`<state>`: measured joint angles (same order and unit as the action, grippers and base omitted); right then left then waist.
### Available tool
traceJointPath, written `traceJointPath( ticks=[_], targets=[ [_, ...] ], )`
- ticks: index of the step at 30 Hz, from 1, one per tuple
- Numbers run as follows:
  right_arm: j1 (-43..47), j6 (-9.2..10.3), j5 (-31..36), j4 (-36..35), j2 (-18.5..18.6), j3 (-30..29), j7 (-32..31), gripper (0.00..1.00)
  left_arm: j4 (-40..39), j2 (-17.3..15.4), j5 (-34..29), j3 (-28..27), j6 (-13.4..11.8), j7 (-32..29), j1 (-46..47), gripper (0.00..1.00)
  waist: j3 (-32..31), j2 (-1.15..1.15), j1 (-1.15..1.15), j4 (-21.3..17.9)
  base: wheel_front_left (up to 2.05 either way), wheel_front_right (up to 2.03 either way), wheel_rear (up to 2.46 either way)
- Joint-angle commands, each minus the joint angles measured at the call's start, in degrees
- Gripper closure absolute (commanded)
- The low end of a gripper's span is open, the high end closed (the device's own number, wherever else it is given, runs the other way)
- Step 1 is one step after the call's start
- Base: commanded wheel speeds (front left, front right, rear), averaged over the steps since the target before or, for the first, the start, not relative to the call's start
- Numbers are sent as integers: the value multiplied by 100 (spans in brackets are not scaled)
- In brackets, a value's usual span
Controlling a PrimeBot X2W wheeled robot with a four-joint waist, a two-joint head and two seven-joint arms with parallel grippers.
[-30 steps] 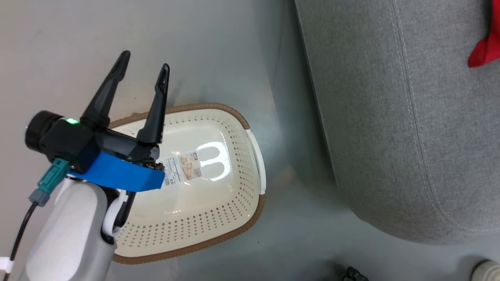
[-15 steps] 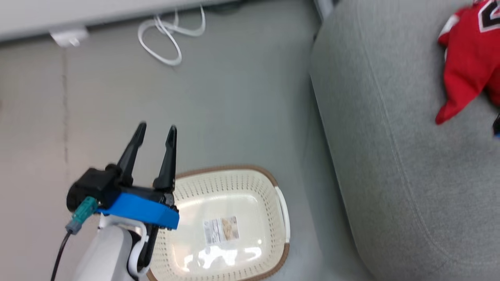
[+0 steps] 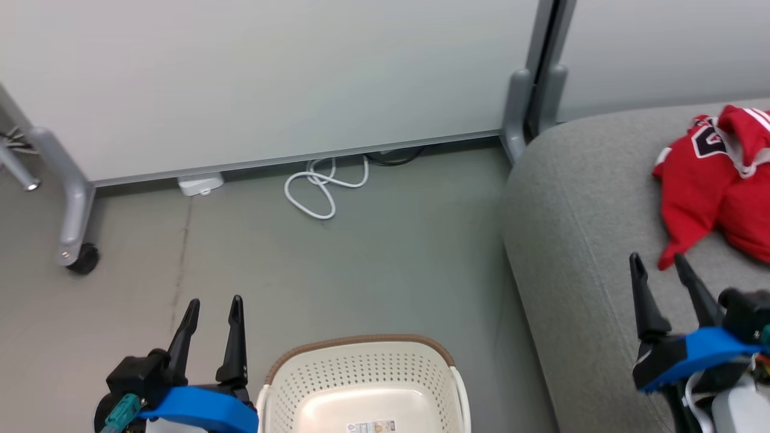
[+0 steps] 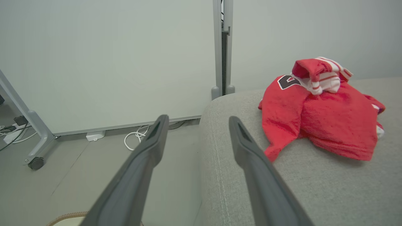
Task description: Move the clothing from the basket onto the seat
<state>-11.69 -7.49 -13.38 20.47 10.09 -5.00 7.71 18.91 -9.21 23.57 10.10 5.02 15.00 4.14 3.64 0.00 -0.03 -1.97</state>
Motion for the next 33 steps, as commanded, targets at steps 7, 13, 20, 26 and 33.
traceJointPath(
  ticks=[7, 13, 20, 26, 33],
  targets=[
    [895, -1, 385, -699, -456, -12, 80, 0, -14, 140, -151, -287, -77, 26, -429, 0, -329, 0, 3, 411, 0, 0, 0],
    [1168, -1, 556, -834, -634, 104, -25, 0, -14, 231, -196, -440, -67, 26, -600, 0, -470, 0, 3, 640, 0, 0, 0],
    [1263, -1, 613, -987, -701, 138, -146, 0, -64, 317, -200, -546, 3, 26, -698, 0, -521, 0, 3, 705, 0, 0, 0],
    [1317, -1, 616, -1091, -715, 161, -217, 0, -104, 347, -218, -599, 47, 26, -722, 0, -513, 0, 3, 655, 0, 0, 0],
    [1324, -1, 526, -1097, -722, 197, -221, 0, -91, 369, -273, -614, 95, 26, -711, 0, -501, 0, 3, 579, 0, 0, 0]
  ],
)
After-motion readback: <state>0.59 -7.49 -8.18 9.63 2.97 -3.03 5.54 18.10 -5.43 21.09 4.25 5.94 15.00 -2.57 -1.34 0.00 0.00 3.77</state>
